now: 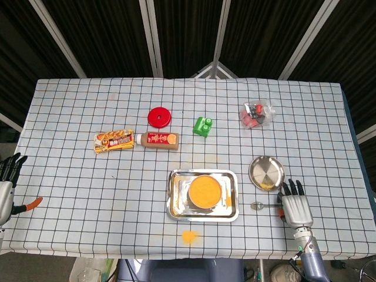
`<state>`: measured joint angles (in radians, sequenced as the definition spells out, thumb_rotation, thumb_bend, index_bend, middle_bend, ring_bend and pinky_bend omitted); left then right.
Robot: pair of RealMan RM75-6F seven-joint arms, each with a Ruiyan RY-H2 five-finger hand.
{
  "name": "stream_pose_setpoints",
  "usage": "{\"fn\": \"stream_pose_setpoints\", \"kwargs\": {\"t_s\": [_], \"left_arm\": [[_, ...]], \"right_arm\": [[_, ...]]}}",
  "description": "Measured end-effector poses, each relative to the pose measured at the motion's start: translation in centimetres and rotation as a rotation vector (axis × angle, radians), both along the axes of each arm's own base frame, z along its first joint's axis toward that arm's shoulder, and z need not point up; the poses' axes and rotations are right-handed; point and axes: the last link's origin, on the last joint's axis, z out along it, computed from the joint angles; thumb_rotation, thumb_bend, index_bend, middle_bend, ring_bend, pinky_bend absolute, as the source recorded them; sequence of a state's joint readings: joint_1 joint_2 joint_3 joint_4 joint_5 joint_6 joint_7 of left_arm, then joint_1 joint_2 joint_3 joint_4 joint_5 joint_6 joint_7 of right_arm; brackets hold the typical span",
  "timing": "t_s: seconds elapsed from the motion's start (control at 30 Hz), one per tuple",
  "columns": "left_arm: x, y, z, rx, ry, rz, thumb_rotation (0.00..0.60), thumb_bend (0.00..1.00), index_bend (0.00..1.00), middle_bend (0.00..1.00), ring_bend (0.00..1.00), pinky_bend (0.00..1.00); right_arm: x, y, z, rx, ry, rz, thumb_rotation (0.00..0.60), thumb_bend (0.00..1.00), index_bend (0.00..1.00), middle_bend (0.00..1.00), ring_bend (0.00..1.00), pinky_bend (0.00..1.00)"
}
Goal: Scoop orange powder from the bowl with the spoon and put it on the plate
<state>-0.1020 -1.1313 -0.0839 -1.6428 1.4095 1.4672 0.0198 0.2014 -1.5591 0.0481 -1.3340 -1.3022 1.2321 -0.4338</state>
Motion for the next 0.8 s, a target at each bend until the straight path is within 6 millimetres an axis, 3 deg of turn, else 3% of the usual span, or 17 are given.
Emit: {"fn": "stream_pose_setpoints", "kwargs": {"t_s": [0.8], "left_arm": [[-0.04, 0.03, 0.00, -0.002, -0.005, 0.006, 0.600, 0.00, 0.00, 0.00, 0.00, 0.00]], "right_arm": [[0.07, 0.16, -0.43, 0.014, 0.009, 0.008, 0.600, 0.47, 0.60, 0.21, 0.00, 0.00]]}}
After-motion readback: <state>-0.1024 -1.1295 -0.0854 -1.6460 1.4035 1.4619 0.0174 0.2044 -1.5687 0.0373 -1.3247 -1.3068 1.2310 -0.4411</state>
